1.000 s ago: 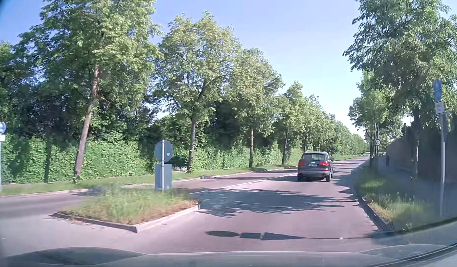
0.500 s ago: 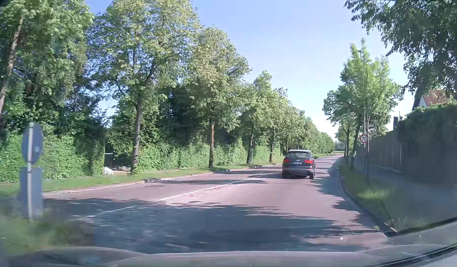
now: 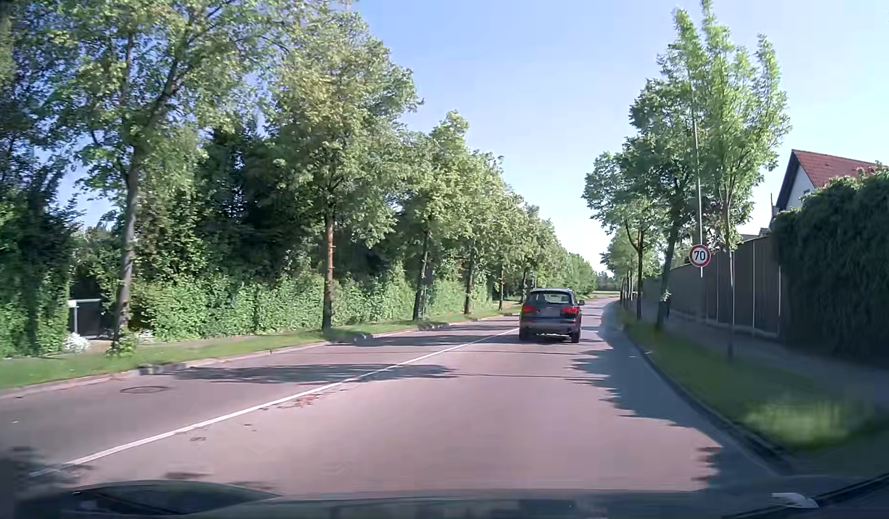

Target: Follow the waypoints while adhering to traffic rules and regulations

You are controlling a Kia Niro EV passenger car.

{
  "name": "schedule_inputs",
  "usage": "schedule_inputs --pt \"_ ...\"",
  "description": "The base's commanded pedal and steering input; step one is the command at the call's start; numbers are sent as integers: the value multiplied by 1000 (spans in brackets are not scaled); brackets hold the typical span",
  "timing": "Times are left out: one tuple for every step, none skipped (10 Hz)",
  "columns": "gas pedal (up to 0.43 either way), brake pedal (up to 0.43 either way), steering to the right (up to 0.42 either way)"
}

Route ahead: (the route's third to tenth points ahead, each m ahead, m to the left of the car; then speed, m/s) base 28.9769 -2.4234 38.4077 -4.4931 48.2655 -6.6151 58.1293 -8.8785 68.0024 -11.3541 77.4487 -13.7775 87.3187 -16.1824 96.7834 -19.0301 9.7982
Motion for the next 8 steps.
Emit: schedule_inputs --pt "248 12 93" --pt "248 12 89" --pt "248 12 84" --pt "260 12 76" --pt "260 12 63" --pt "260 12 48" --pt "260 12 35" --pt "260 12 24"
